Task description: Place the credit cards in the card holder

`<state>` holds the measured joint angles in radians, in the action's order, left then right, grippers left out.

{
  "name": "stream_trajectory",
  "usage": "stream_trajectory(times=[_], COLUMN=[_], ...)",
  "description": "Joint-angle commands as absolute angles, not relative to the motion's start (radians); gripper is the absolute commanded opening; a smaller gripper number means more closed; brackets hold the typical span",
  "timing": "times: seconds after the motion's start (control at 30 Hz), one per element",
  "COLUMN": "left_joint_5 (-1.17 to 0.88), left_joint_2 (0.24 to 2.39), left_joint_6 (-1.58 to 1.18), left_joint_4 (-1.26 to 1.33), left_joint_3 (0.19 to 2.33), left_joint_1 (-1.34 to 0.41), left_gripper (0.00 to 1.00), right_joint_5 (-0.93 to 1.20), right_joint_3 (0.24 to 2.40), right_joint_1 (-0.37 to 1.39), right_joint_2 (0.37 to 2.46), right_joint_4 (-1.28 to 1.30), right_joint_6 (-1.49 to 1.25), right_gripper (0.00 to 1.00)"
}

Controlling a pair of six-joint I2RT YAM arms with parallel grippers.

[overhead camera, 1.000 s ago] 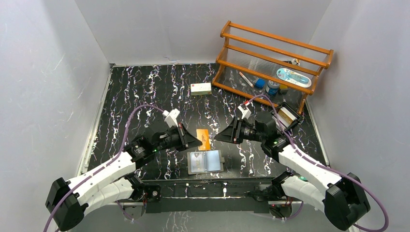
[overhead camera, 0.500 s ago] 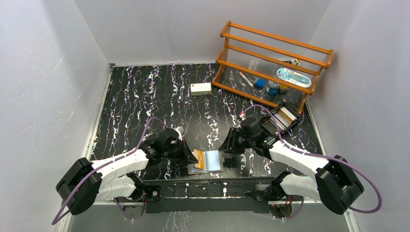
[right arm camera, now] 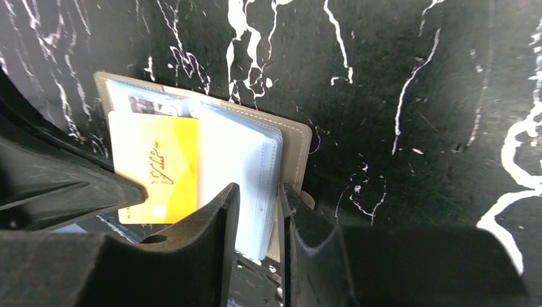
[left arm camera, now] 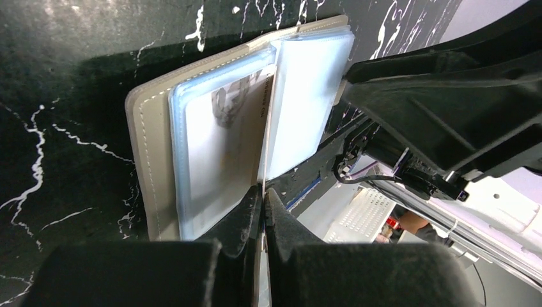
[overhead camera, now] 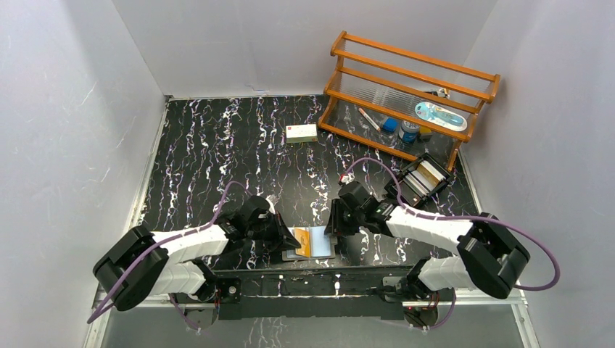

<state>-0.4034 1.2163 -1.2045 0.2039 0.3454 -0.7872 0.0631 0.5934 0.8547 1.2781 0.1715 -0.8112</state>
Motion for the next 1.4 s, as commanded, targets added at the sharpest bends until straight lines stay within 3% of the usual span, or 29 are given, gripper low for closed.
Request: stream_trajectory(times=[0.0, 0.4, 1.03, 1.23, 1.37], left_joint_5=[-0.419, -0.418, -0.421, -0.353, -0.318], left_joint_2=[1.228, 1.252, 1.301, 1.278, 1.249], left_joint_6=[-1.178, -1.107, -1.075, -1.061, -1.048], left_joint_4=[0.228, 0.316, 0.396, 0.3, 0.232], left_joint_3=[0.353, 0.33, 0.288, 0.315, 0.338], left_joint_1=[-0.782, -0.782, -0.782, -0.783, -0.782], left_gripper=[0.0, 0.0, 0.0, 0.09, 0.27], right_joint_5=[0.031, -0.039, -0.057, -0.084, -0.071], right_joint_3=[0.621, 0.567, 0.539, 0.535, 0.51], right_joint_1=[0.9, 0.931, 0.931, 0.931, 0.93], right_joint_2=[1.326, 1.368, 1.341, 1.309, 1.31], right_joint_4=[0.134, 0.127, 0.131, 0.175, 0.155], right_joint_6=[-0.823, -0.838, -0.887, -0.89, -0.895], right_gripper=[0.35, 0.25, 0.23, 0.27, 0.26])
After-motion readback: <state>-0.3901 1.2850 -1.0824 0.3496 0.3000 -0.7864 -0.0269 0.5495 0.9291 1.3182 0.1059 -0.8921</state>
